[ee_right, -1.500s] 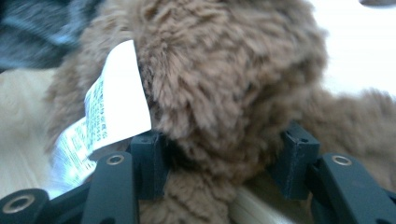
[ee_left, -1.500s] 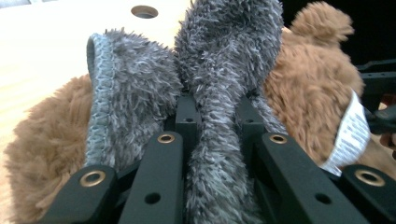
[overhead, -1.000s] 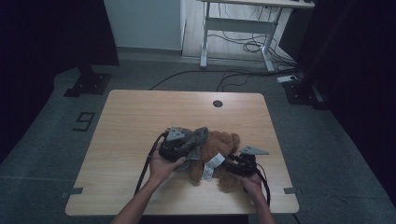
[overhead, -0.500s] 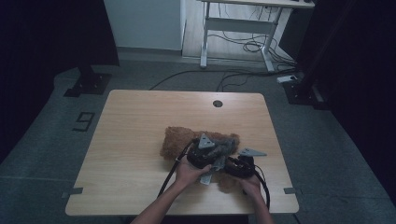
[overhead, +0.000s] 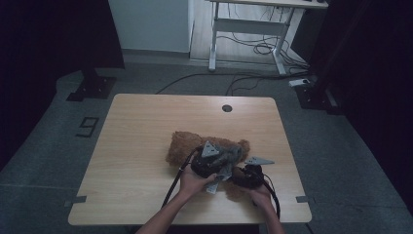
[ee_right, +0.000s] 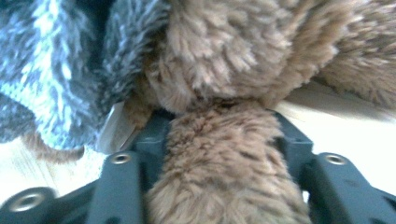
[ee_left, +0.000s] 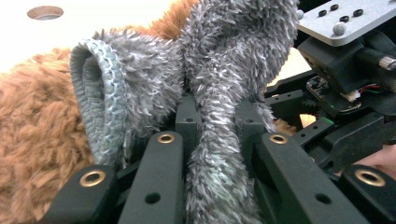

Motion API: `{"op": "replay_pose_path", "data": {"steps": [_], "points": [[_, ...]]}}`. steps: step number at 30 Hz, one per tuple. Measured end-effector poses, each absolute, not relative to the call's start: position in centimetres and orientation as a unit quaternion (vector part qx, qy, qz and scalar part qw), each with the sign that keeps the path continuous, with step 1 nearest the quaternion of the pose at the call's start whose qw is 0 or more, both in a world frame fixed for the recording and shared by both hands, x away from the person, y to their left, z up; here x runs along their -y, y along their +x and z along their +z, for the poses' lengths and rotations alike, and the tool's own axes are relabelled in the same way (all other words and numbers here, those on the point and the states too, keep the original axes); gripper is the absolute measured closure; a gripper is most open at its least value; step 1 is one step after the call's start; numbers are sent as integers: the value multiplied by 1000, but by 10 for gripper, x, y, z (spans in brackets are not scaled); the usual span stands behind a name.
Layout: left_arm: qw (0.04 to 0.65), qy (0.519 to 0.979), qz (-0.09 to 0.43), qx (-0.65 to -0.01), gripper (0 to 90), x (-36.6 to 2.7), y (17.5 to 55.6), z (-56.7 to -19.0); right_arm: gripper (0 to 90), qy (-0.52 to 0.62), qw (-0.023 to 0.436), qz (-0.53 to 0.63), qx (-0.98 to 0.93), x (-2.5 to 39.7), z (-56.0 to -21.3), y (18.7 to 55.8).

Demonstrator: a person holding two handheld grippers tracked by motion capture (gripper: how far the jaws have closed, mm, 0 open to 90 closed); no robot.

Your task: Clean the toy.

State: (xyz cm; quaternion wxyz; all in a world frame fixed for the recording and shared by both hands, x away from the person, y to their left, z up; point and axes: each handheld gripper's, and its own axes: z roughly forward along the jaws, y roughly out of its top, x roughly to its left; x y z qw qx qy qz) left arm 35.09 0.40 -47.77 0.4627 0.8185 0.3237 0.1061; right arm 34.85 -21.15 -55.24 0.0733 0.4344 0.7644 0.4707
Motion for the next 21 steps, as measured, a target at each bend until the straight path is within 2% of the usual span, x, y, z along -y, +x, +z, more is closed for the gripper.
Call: {"op": "replay_pose_path", "data": {"steps": [2,6,21], "points": [[462,818,110,-325,764,-7,350,-477,575,436,68,471,-764,212,-553,349],[460,815,132,-327,764,-22,344,-478,616,438,57,475,-761,215,-554,350],[475,768,180,-390,763,-123,338,-471,616,435,45,487,-757,219,-555,351]]}}
